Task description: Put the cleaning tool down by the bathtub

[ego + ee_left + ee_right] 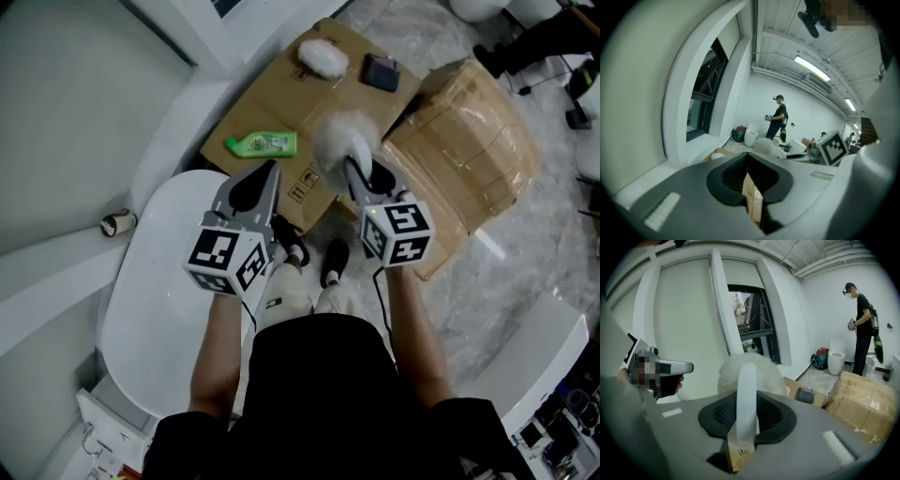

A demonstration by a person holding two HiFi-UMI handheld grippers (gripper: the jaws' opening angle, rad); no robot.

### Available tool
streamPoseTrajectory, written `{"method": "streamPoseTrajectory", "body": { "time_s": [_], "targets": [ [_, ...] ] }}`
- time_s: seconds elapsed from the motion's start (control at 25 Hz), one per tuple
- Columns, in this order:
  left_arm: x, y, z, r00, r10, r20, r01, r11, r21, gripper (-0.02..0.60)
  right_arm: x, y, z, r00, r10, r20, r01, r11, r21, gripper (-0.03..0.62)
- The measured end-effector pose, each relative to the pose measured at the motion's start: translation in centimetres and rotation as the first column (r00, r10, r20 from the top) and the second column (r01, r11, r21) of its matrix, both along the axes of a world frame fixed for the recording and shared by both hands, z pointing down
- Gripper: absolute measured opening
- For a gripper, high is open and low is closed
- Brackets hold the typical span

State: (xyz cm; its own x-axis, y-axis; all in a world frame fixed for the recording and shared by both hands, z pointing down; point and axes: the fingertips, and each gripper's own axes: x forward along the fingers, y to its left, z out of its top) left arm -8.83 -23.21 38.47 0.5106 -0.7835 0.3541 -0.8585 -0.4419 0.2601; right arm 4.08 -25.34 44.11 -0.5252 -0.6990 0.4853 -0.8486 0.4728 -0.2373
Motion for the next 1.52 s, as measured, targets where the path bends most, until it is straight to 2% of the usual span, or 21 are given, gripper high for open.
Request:
{"method": "streamPoseTrajectory", "body": {
  "time_s": [0.4, 1.12, 1.52],
  "targets": [
    [-0.7, -2.3, 4.0, 1.000, 0.026, -0.015, -0.027, 0.997, -0.067, -0.003, -0.8, -2.3, 5.8, 0.999, 0.030, -0.037, -0.033, 0.996, -0.084, 0.095],
    [-2.2, -3.2, 9.9, 0.999, 0.042, -0.017, -0.044, 0.987, -0.153, -0.002, -2.8, -3.6, 16.0, 0.996, 0.040, -0.078, -0.056, 0.975, -0.213, 0.095],
    [-3.4, -3.6, 13.0, 1.000, 0.009, -0.024, -0.014, 0.982, -0.189, -0.002, -2.9, -4.4, 21.9, 0.992, 0.065, -0.107, -0.092, 0.959, -0.269, 0.095]
  ]
}}
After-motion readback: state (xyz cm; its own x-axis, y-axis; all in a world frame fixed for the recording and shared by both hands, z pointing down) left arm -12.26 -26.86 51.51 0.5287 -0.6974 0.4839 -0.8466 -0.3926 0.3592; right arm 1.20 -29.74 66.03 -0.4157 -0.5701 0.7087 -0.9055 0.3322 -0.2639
